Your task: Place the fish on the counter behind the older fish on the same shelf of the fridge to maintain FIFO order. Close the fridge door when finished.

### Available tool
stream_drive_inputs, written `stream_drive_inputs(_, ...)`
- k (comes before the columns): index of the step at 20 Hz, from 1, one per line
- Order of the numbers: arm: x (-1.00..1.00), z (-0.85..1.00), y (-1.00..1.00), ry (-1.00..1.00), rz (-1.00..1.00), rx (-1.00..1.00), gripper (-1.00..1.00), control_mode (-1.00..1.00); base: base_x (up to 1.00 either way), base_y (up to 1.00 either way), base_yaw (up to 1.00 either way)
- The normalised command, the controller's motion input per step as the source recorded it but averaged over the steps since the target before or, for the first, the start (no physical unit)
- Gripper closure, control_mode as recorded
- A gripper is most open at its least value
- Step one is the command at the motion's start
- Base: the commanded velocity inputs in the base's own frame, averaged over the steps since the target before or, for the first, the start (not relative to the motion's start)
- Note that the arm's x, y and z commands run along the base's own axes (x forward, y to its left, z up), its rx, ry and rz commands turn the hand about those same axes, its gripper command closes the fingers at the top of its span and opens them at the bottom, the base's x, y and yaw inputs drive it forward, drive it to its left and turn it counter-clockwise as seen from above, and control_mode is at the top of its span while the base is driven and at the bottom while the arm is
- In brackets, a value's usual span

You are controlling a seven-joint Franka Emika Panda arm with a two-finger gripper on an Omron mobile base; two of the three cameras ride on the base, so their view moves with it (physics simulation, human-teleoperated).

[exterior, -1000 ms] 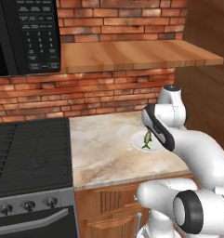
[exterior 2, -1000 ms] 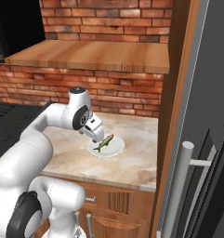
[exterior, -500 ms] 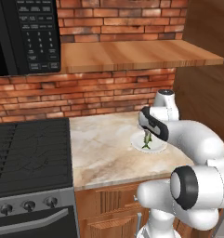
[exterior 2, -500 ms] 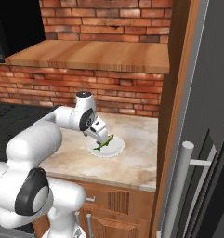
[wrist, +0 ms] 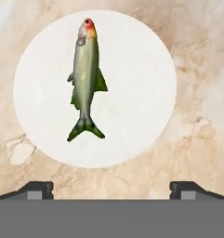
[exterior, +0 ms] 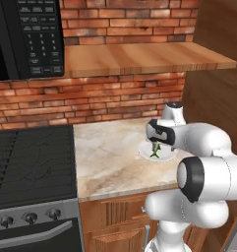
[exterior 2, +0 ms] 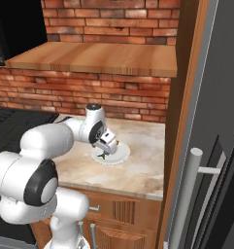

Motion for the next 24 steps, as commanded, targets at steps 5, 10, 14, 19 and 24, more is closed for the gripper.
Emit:
stream_drive_inputs(5, 0.31, -0.14, -0.13, 0.07, 0.00, 0.00, -1.00, -1.00, 0.00, 0.00, 0.00)
stream_drive_inputs(10, 0.41, -0.09, -0.01, 0.13, 0.00, 0.00, -1.00, -1.00, 0.00, 0.00, 0.00)
stream_drive_inputs(14, 0.43, -0.10, 0.00, 0.13, 0.00, 0.00, -1.00, -1.00, 0.00, 0.00, 0.00)
stream_drive_inputs(19, 0.37, -0.19, 0.00, 0.12, 0.00, 0.00, -1.00, -1.00, 0.00, 0.00, 0.00)
stream_drive_inputs(24, 0.20, -0.31, 0.00, 0.08, 0.00, 0.00, -1.00, -1.00, 0.00, 0.00, 0.00)
